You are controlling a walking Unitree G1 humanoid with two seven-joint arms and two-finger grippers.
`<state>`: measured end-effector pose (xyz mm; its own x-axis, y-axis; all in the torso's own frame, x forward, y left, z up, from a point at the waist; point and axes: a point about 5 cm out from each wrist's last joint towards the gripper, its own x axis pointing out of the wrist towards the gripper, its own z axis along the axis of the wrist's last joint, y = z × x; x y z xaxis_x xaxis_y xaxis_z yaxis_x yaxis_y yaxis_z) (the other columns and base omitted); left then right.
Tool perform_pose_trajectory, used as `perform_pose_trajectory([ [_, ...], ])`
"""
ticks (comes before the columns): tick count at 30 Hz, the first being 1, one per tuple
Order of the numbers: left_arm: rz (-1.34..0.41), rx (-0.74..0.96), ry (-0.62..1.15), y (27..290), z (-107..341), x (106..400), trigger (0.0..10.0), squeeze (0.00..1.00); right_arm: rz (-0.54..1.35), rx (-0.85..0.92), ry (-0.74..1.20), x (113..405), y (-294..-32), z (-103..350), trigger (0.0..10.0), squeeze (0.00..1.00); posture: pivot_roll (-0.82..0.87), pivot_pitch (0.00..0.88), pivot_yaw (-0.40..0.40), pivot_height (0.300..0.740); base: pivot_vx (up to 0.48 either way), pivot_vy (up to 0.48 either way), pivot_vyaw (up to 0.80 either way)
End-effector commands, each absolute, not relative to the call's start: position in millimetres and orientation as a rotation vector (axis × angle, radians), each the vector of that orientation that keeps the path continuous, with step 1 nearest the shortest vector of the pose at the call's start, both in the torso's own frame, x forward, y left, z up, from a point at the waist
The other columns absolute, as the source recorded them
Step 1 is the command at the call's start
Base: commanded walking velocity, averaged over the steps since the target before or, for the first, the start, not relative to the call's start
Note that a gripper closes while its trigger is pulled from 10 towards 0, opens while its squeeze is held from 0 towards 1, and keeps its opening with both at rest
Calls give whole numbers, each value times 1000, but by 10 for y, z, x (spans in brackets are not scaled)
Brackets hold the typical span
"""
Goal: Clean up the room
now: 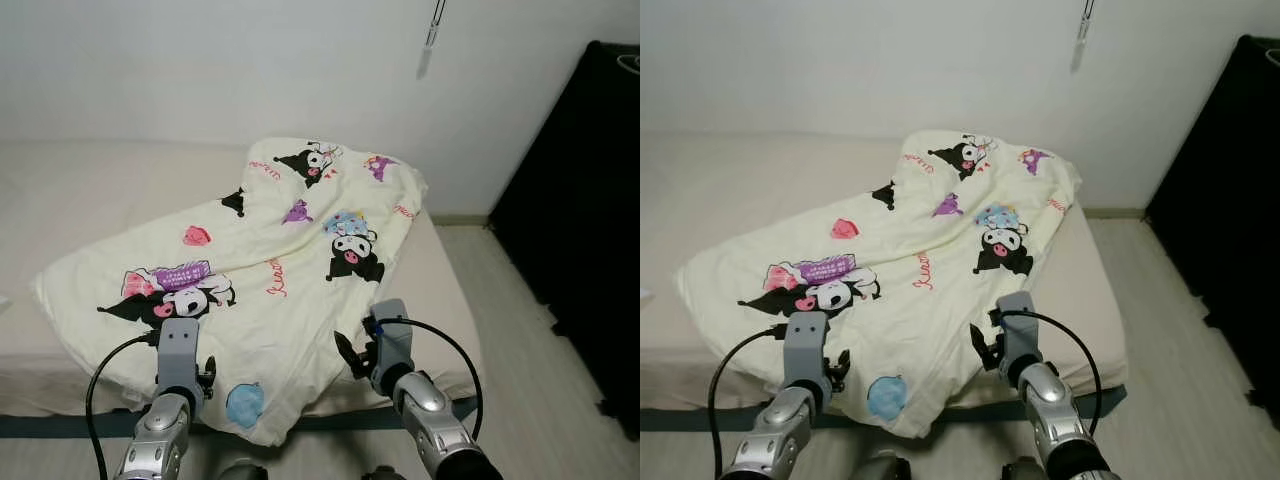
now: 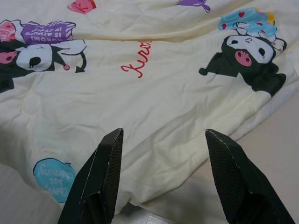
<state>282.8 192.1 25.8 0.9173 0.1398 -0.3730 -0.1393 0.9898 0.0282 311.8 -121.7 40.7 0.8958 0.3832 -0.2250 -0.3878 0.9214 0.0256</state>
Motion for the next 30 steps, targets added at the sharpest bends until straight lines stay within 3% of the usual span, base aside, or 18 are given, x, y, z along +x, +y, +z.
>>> perform_pose_trajectory([
  [1,160,7,377,1964,257,2800,10000,0,387,-26,249,3086,-1239,349,10000,0,111,145,-94,645,0,0,0],
  [6,140,11,357,1915,283,2826,10000,0,273,3,254,3048,-1386,300,10000,0,98,147,-73,645,0,0,0],
  [16,74,11,340,1800,324,2876,10000,0,229,25,253,2954,-1492,226,10000,0,87,151,-46,645,0,0,0],
  [30,43,27,340,1749,327,2890,10000,0,212,33,251,2934,-1510,214,10000,0,83,158,-37,601,0,0,0],
])
